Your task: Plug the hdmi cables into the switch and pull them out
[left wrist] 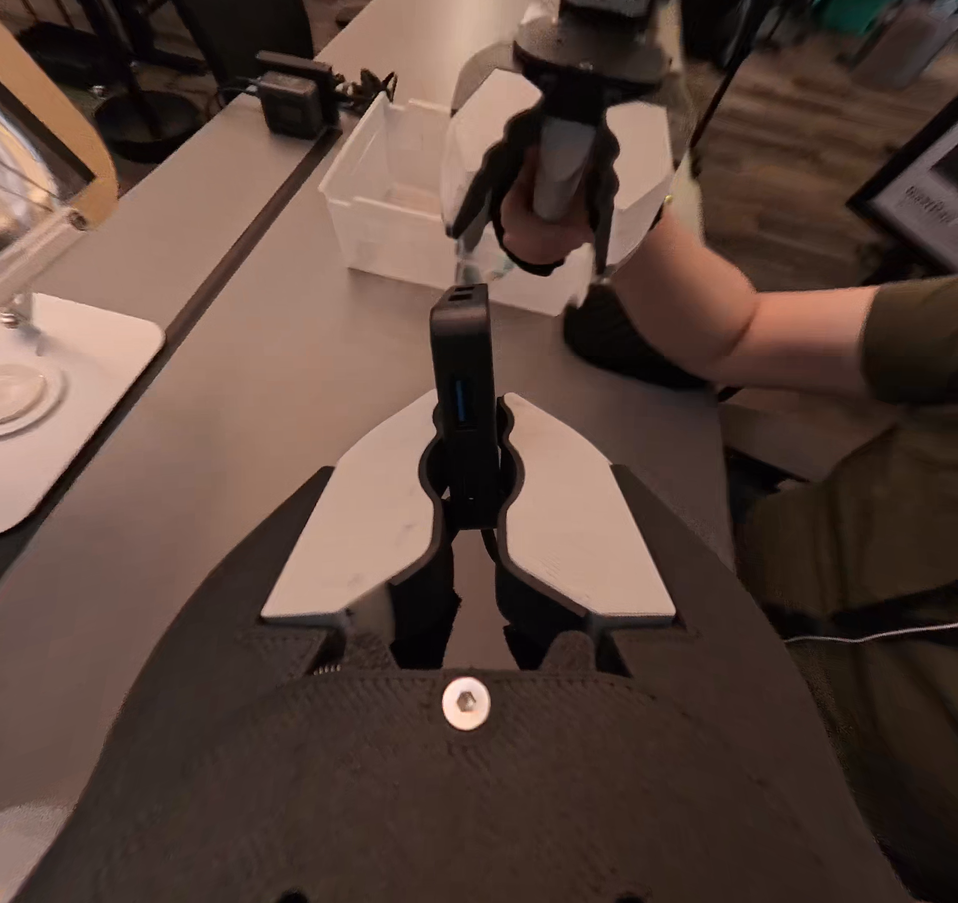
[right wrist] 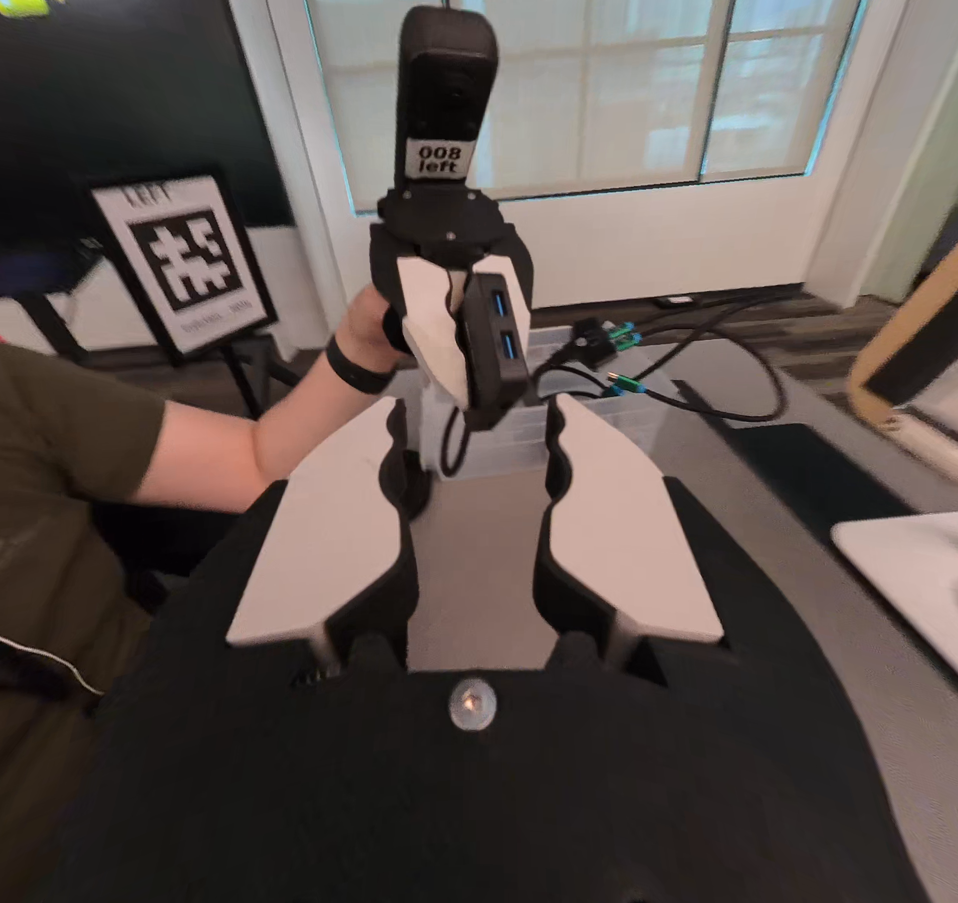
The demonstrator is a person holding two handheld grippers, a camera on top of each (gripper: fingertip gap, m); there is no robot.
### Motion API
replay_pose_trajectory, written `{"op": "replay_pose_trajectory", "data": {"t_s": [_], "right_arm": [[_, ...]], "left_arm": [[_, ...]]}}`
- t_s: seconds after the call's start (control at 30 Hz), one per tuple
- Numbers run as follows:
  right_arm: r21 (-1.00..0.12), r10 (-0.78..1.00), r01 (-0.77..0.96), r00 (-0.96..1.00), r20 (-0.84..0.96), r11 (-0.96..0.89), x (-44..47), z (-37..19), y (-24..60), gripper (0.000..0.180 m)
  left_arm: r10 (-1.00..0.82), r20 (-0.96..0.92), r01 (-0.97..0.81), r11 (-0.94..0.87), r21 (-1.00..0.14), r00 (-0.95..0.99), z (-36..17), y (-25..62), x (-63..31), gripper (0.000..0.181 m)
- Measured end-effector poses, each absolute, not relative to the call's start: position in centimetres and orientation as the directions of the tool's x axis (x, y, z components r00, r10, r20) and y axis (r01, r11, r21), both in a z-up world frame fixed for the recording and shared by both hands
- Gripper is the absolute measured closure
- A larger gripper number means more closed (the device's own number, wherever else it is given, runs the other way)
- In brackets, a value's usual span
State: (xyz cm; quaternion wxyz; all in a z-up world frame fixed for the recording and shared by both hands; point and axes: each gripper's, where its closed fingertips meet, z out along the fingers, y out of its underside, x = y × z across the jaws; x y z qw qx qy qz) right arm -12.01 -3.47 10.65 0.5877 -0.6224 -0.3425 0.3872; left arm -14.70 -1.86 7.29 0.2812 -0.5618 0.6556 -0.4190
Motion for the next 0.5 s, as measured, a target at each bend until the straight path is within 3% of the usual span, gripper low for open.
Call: {"op": "replay_pose_trajectory", "data": {"t_s": [0.07, 0.23, 0.4, 0.5], "right_arm": [[-0.989, 0.898, -0.067, 0.413, -0.15, -0.135, -12.8, 10.0, -3.2, 0.129], [-0.987, 0.926, 0.048, 0.353, -0.13, -0.156, -14.0, 7.0, -3.3, 0.133], [-0.983, 0.946, 0.165, 0.323, -0.029, -0.087, -14.6, 4.6, -3.1, 0.165], [-0.985, 0.954, 0.168, 0.3, 0.005, -0.048, -14.5, 4.9, -3.4, 0.165]], "left_arm": [[-0.977, 0.04, -0.528, 0.078, -0.846, -0.209, 6.6, -1.9, -14.5, 0.167], [-0.965, -0.003, -0.564, 0.156, -0.811, -0.263, 5.4, -3.0, -13.9, 0.167], [-0.953, -0.005, -0.613, 0.199, -0.765, -0.304, 3.8, -3.8, -13.8, 0.167], [-0.957, 0.007, -0.668, 0.196, -0.718, -0.289, 2.7, -3.9, -14.3, 0.166]]}}
